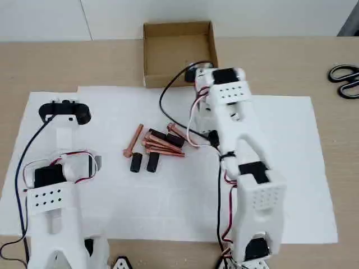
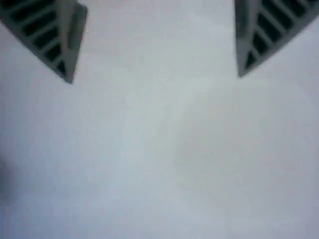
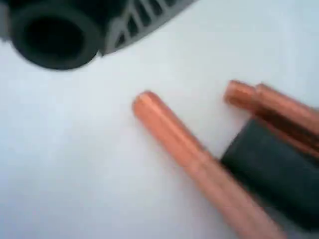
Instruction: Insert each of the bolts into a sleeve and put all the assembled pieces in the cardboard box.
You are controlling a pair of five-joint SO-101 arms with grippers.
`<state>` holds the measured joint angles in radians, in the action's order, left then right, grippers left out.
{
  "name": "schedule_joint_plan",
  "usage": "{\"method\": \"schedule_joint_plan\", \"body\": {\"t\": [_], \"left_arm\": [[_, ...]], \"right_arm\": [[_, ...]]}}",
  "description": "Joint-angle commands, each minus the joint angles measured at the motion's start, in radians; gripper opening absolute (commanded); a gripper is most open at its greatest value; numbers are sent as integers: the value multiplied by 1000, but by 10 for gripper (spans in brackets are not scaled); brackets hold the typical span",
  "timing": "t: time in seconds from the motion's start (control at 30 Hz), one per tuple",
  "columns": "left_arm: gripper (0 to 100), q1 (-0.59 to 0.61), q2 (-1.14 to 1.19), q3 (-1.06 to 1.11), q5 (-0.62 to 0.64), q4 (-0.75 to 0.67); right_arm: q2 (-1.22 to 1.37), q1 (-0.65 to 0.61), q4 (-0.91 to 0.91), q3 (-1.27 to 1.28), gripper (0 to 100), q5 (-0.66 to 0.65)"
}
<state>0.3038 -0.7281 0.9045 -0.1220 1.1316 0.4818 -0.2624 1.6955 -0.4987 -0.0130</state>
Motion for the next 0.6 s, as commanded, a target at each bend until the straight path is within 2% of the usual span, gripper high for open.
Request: {"method": "schedule_joint_plan", "body": {"t": [0.0, 0.3, 0.57], "left_arm": [[202, -49, 60, -163, -26, 64], [200, -178, 615, -561, -34, 104], [200, -250, 956, -751, 12, 104]], "right_arm": [[-150, 7, 18, -55, 3, -25], [-199, 96, 30, -55, 3, -60], [-200, 108, 31, -55, 3, -55]]}}
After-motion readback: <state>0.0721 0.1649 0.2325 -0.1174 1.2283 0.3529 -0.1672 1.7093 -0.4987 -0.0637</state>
